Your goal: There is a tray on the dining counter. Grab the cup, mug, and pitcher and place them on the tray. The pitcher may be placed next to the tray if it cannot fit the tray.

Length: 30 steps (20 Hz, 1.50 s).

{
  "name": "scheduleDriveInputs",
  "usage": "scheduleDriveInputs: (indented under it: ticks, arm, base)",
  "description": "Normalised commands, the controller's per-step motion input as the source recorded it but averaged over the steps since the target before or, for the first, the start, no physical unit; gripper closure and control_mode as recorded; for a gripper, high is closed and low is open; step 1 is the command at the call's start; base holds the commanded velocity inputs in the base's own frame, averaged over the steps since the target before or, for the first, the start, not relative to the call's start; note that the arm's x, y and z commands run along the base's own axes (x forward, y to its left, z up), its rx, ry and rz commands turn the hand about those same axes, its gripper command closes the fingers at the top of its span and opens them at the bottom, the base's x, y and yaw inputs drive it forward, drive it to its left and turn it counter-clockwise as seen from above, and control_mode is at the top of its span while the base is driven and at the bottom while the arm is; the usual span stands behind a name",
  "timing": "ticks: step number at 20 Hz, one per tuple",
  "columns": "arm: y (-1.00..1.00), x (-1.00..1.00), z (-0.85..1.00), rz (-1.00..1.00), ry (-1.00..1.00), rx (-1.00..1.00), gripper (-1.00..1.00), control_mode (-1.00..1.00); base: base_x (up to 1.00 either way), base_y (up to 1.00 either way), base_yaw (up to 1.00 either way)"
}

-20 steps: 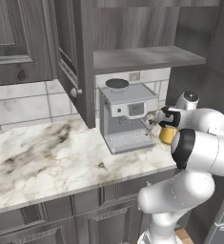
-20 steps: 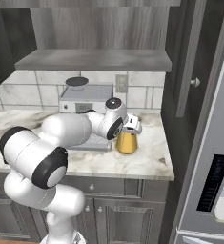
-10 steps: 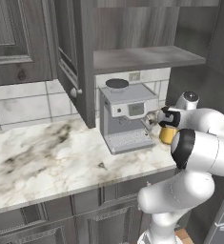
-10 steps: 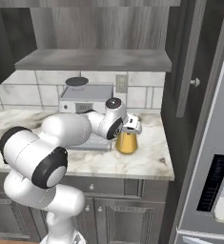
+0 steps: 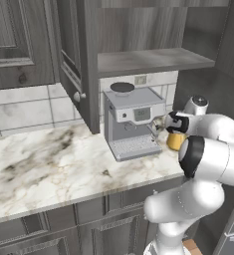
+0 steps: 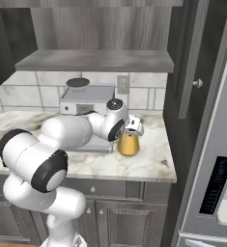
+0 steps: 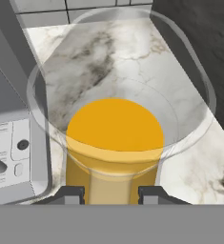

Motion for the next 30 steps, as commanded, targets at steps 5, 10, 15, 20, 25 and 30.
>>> scheduleDriveInputs:
  ticks: [5,10,15,20,25,30]
  arm:
    - [0.0,-0.72,0.34,0.01,-0.17,0.0,1.0,-1.0]
    - [0.0,-0.53,0.22,0.01,-0.09,0.0,1.0,-1.0]
    - [0.0,-0.14,0.35,0.0,0.0,0.0,1.0,-1.0]
    - [0.0,-0.1,0.37,0.0,0.02,0.0,1.0,-1.0]
    - [0.09,-0.15,0.26,0.0,0.02,0.0,1.0,-1.0]
    - [0.11,-0.16,0.27,0.0,0.0,0.0,1.0,-1.0]
  base:
    - [0.0,0.0,0.0]
    - [0.0,0.0,0.0]
    - [0.0,0.0,0.0]
    - [0.0,0.0,0.0]
    - [0.0,0.0,0.0]
    - [0.0,0.0,0.0]
